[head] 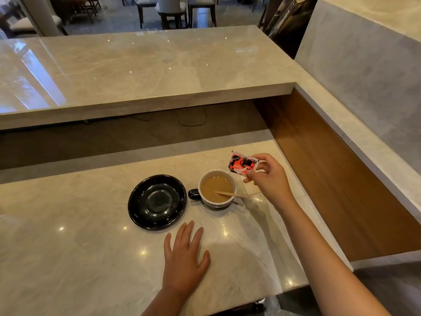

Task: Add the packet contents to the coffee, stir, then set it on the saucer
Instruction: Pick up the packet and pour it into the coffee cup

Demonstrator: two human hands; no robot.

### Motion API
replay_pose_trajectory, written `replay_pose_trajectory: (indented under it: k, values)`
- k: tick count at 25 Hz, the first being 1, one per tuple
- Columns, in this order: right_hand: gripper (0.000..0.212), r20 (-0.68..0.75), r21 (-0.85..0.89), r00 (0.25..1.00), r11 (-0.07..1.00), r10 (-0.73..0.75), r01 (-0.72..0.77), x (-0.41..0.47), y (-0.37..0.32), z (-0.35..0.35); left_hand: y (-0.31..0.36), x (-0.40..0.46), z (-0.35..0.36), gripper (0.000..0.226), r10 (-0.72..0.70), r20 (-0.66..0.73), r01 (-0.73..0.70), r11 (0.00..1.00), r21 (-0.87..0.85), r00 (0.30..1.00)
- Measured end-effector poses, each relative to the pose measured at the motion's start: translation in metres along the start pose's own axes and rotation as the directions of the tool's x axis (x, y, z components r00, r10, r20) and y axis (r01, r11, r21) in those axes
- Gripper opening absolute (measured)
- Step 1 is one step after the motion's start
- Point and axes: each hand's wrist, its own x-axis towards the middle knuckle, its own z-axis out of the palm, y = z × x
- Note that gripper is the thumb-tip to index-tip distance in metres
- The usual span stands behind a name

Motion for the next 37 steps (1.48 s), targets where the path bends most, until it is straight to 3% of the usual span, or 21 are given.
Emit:
replay_pose_trajectory:
  k: [3, 6, 9, 11, 15, 19, 24, 30, 37]
  values:
    - [0.027, 0.090, -0.281, 0.984, 0.944, -0.154, 0.173, 0.001, -0.002, 0.009, 0.000, 0.001, 0.001, 0.053, 0.007, -0.003, -0.007, 1.000, -0.004, 1.000]
    - [0.029, 0.193, -0.446, 0.946, 0.836, -0.260, 0.320, 0.004, 0.000, 0.014, -0.001, 0.000, 0.002, 0.053, 0.005, -0.009, -0.005, 1.000, 0.002, 1.000]
    - [0.031, 0.257, -0.529, 0.905, 0.735, -0.338, 0.425, 0.004, 0.003, 0.018, 0.000, -0.001, 0.001, 0.053, 0.007, -0.014, -0.007, 1.000, -0.006, 1.000]
    - [0.029, 0.264, -0.531, 0.900, 0.726, -0.347, 0.436, 0.005, 0.005, 0.020, 0.000, -0.001, 0.001, 0.053, 0.004, -0.012, -0.004, 1.000, -0.006, 1.000]
    - [0.013, 0.066, -0.308, 0.982, 0.933, -0.176, 0.188, 0.007, 0.008, 0.024, 0.000, 0.000, 0.002, 0.053, 0.004, -0.010, -0.004, 1.000, 0.005, 1.000]
    - [0.005, -0.025, -0.024, 1.000, 1.000, -0.009, 0.008, 0.003, 0.008, 0.019, 0.000, 0.000, 0.002, 0.053, 0.005, -0.009, -0.005, 1.000, 0.000, 1.000]
    - [0.011, 0.003, 0.265, 0.996, 0.961, 0.085, -0.082, -0.005, 0.005, 0.009, -0.001, -0.001, 0.002, 0.054, 0.005, 0.006, -0.005, 1.000, 0.003, 1.000]
    - [0.010, 0.019, 0.534, 0.990, 0.836, 0.142, -0.130, -0.014, 0.003, -0.002, -0.002, 0.000, 0.003, 0.055, 0.000, 0.018, 0.000, 1.000, 0.011, 1.000]
    - [0.017, 0.025, 0.634, 0.989, 0.762, 0.149, -0.131, -0.018, 0.017, -0.022, -0.001, 0.000, 0.001, 0.056, 0.004, 0.005, -0.004, 1.000, 0.012, 1.000]
